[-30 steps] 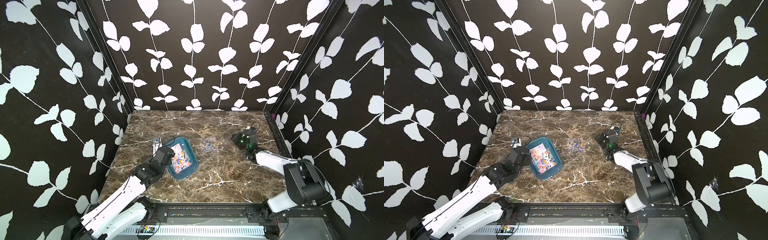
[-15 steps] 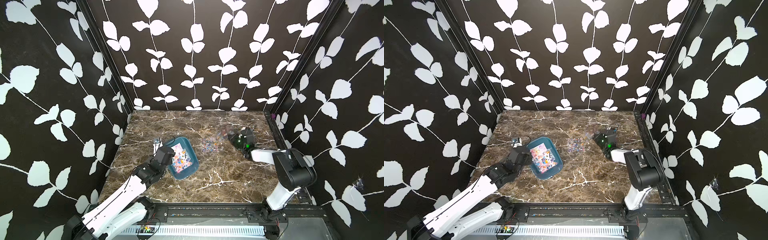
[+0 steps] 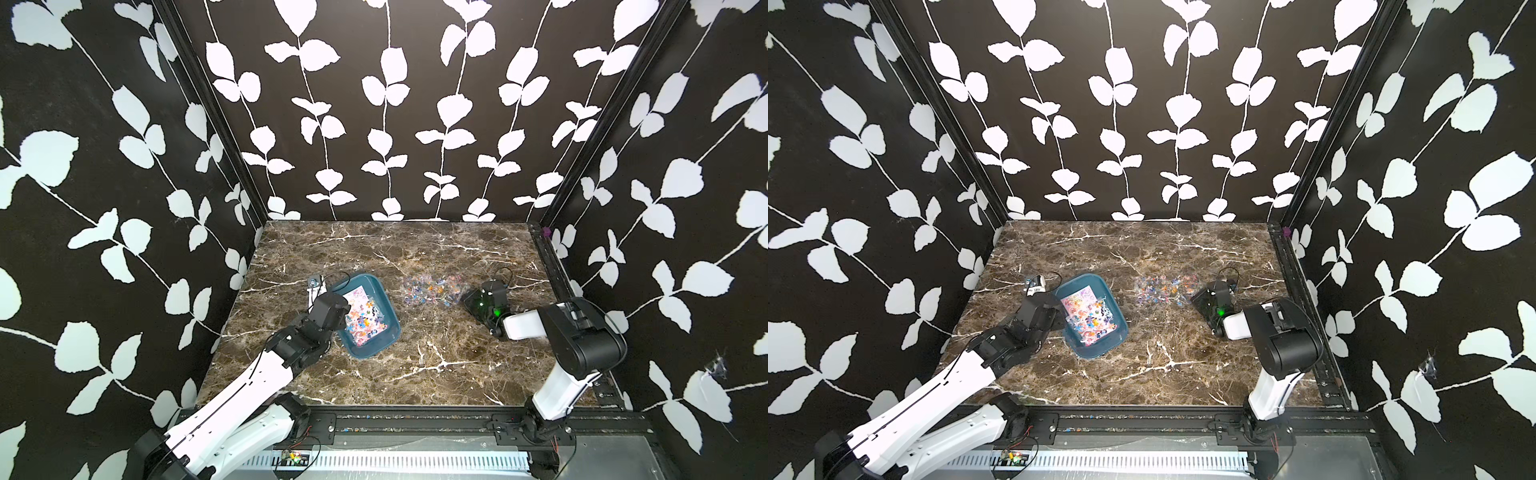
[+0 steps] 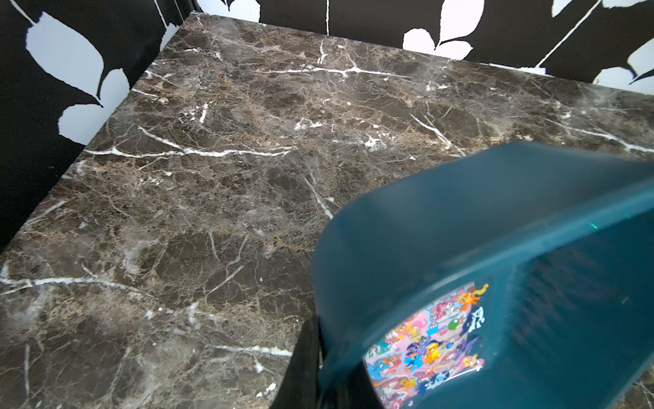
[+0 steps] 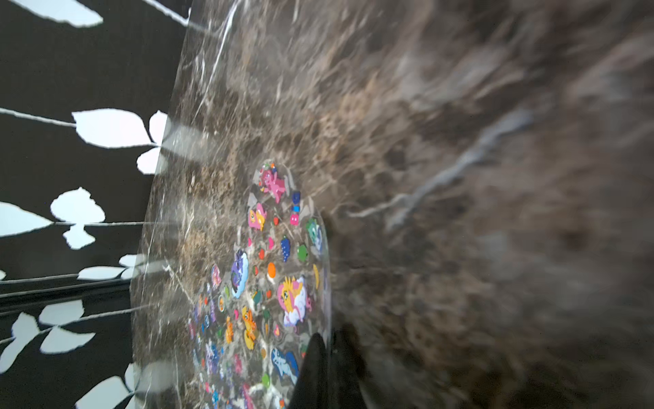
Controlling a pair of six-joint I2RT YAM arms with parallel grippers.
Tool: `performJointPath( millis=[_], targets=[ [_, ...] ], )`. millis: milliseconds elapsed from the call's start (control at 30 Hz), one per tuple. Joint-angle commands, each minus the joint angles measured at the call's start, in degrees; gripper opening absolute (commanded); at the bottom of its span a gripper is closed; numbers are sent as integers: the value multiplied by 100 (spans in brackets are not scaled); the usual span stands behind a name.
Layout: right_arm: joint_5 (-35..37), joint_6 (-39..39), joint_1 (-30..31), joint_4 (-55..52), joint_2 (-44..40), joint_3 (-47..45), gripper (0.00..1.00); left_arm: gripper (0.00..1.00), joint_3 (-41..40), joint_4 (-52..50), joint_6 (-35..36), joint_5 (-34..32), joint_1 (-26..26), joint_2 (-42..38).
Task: Take the stickers out of the storage box
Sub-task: Place the sticker at the center of the board.
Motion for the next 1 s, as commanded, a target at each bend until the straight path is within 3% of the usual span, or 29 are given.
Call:
performJointPath(
  millis=[0, 300, 667, 767, 900, 967],
  targets=[
    [469, 248, 9, 291, -18, -200, 0, 0, -111, 1, 55, 41, 16, -1],
    [1230, 890, 318, 323, 309, -95, 0, 0, -118, 10, 60, 56, 19, -18],
    [1312, 858, 515, -255, 476, 330, 1, 0, -163, 28, 77, 59, 18, -104],
    [1353, 791, 528, -362, 418, 325, 11, 0, -163, 10, 87, 58, 14, -119],
    [1348, 753, 528, -456, 353, 318, 41, 0, -145, 11, 87, 58, 16, -132],
    [1354, 714, 536, -531, 285, 310, 49, 0, -137, 19, 91, 62, 19, -127]
  ],
)
